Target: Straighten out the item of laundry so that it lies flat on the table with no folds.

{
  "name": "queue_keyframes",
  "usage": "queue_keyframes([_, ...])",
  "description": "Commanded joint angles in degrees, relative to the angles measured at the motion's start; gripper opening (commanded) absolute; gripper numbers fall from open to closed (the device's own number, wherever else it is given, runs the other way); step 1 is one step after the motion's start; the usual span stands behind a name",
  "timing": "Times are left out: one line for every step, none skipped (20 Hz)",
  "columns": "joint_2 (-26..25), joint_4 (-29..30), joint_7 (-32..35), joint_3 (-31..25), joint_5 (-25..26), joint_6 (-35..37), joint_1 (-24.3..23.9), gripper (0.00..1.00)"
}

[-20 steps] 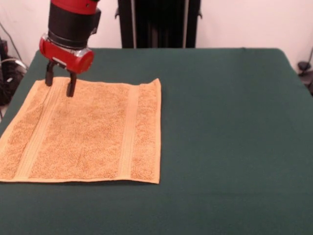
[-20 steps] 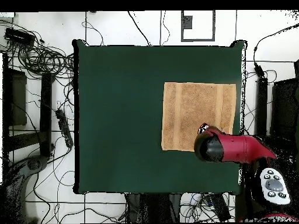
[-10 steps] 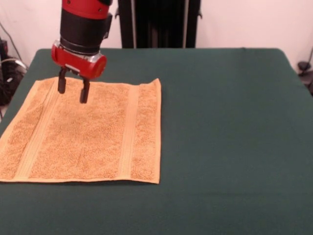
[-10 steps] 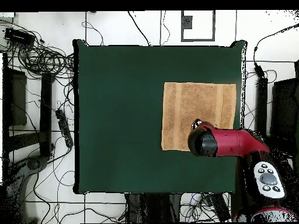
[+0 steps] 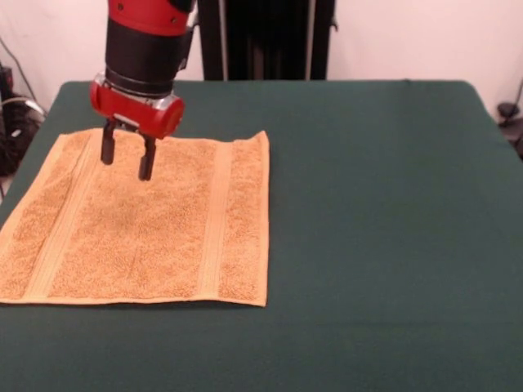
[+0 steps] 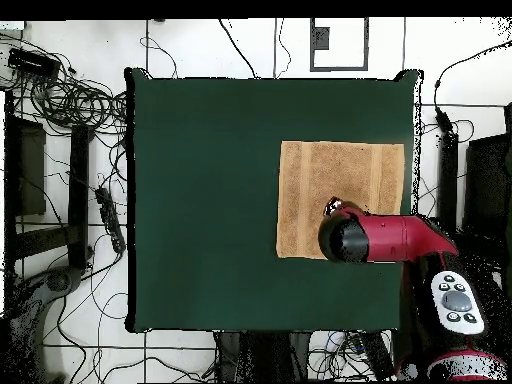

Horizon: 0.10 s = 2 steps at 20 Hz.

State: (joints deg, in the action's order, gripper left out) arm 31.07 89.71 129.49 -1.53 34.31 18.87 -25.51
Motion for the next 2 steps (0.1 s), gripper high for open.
queue_keyframes([-3.3, -2.4, -5.7, -7.3, 0.6, 4.2, 1.9, 1.00])
queue_keyframes([-3.2, -2.4, -5.9, -7.3, 0.5, 4.5, 1.9, 1.00])
